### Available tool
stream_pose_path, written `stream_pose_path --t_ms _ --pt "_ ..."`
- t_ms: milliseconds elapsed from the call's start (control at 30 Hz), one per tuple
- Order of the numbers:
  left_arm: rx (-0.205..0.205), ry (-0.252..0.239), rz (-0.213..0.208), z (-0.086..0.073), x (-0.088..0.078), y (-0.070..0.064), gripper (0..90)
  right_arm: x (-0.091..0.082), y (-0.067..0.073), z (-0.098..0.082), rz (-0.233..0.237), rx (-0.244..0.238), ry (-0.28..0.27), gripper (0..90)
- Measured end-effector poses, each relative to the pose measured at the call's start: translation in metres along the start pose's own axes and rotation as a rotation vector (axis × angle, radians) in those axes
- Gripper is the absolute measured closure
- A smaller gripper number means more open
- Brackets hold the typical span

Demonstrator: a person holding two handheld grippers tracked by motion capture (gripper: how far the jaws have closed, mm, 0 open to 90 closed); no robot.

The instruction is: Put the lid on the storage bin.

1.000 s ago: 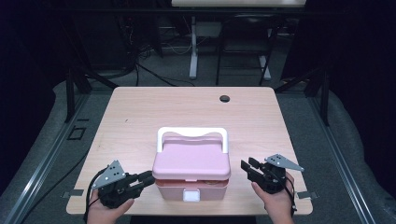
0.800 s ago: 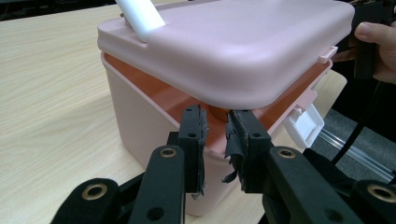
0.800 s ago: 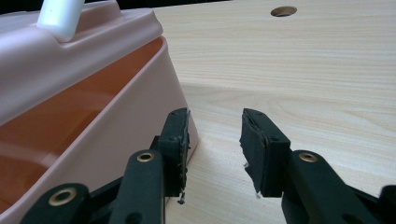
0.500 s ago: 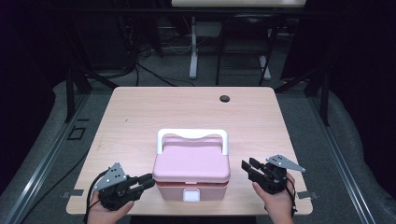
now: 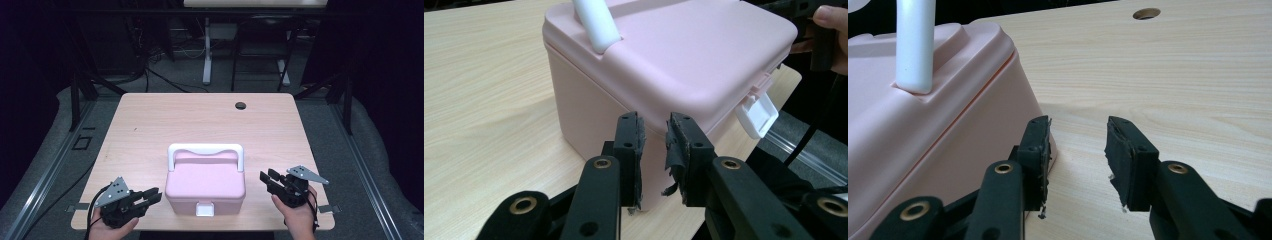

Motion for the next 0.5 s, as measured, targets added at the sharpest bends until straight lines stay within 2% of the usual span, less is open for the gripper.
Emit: stream_pose_path --t_ms 300,500 --pt "-0.033 -0.011 0.014 0.002 0.001 0.010 70.3 0.000 -0.001 0.000 -0.005 0.000 -0.004 61.6" --pt "-0.055 -0.025 0.035 0.007 0.004 0.018 63.6 -0.001 -0.002 0.000 -0.008 -0.001 -0.009 61.0"
Point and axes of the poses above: each handheld gripper's, and its own axes: x roughly forward along the jaws, z roughly out of its top, y roughly to its left, the point moved 3 cm from there along x, roughly forward along the jaws, and after that the axes turned 7 degrees about y, right-handed, at the moved point
